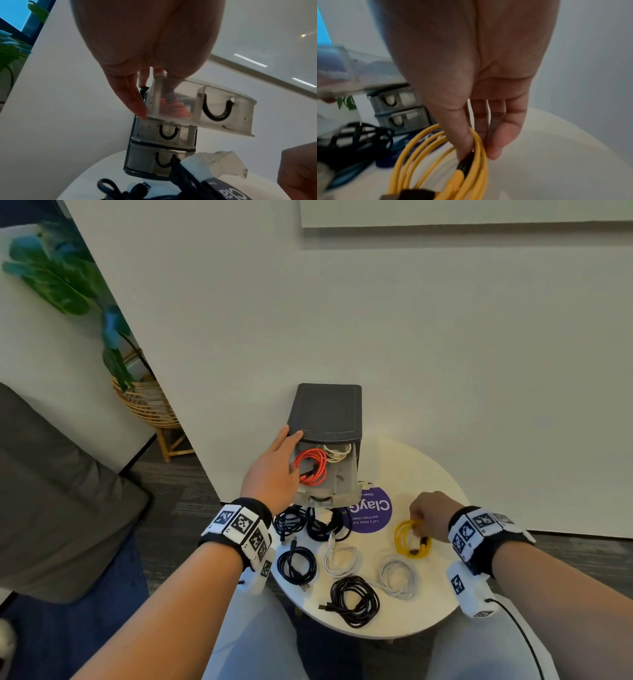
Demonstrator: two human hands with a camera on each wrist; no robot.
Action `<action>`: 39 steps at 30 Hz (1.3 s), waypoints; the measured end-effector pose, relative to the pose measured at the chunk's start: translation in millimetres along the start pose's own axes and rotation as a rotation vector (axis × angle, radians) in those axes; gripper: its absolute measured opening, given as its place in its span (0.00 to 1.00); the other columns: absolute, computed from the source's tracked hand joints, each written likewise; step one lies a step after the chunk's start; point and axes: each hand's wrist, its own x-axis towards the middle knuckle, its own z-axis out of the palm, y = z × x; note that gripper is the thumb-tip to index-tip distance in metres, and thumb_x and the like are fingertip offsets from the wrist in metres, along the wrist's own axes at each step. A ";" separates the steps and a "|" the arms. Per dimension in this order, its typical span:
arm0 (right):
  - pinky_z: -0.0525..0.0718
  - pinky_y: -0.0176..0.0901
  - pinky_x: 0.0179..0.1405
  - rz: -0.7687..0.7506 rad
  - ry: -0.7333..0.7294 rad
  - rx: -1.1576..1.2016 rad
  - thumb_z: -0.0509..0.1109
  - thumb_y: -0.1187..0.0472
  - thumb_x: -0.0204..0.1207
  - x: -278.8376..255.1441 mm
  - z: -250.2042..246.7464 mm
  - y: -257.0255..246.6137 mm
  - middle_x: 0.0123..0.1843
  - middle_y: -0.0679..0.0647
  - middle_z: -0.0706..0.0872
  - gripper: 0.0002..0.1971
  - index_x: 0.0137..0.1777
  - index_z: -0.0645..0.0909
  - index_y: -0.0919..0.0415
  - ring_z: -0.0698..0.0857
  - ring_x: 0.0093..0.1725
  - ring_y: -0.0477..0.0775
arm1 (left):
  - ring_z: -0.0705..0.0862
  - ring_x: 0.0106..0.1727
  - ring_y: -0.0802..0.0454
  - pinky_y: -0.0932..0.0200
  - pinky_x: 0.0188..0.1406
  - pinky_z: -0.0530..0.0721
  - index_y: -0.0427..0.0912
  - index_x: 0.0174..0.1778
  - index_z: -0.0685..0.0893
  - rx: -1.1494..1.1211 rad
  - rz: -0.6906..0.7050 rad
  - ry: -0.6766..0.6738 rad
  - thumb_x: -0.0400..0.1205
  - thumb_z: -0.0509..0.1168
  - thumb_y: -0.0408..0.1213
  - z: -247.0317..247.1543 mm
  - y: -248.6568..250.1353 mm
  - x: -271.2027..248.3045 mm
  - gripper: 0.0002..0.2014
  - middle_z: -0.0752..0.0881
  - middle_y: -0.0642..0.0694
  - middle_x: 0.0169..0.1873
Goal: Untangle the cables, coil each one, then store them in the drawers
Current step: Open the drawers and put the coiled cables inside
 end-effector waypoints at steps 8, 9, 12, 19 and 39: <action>0.88 0.44 0.36 -0.231 0.477 0.655 0.79 0.60 0.76 -22.3 -84.8 -25.4 0.36 0.52 0.91 0.04 0.43 0.85 0.56 0.90 0.35 0.52 | 0.76 0.79 0.48 0.49 0.73 0.79 0.58 0.87 0.63 0.015 -0.005 0.023 0.88 0.59 0.33 0.3 4.7 -0.4 0.31 0.54 0.60 0.89; 0.87 0.43 0.35 -0.276 0.521 0.682 0.79 0.59 0.76 -23.1 -90.7 -36.9 0.36 0.52 0.91 0.05 0.45 0.85 0.54 0.90 0.35 0.51 | 0.76 0.79 0.48 0.49 0.73 0.80 0.58 0.87 0.64 0.019 -0.014 0.024 0.88 0.59 0.33 -0.3 6.0 -0.3 0.30 0.55 0.59 0.89; 0.84 0.41 0.35 -0.363 0.613 0.671 0.80 0.58 0.75 -17.2 -94.1 -69.6 0.37 0.51 0.88 0.08 0.47 0.82 0.52 0.87 0.36 0.51 | 0.75 0.80 0.46 0.47 0.75 0.79 0.57 0.86 0.66 0.053 -0.030 0.032 0.88 0.63 0.39 -3.7 11.4 -0.8 0.29 0.58 0.58 0.88; 0.82 0.46 0.40 -0.319 0.588 0.337 0.72 0.57 0.82 5.1 -68.5 -104.2 0.42 0.50 0.84 0.05 0.47 0.78 0.52 0.83 0.43 0.56 | 0.83 0.71 0.43 0.48 0.61 0.85 0.57 0.81 0.72 0.206 -0.022 0.138 0.88 0.65 0.40 -6.3 20.7 -1.4 0.25 0.71 0.54 0.83; 0.75 0.60 0.61 -0.553 0.665 -0.303 0.56 0.50 0.88 -0.2 -28.9 -88.1 0.75 0.48 0.80 0.27 0.86 0.60 0.51 0.76 0.72 0.59 | 0.76 0.76 0.44 0.47 0.68 0.82 0.55 0.85 0.69 0.177 0.042 0.126 0.91 0.57 0.43 5.6 4.2 8.6 0.24 0.65 0.51 0.87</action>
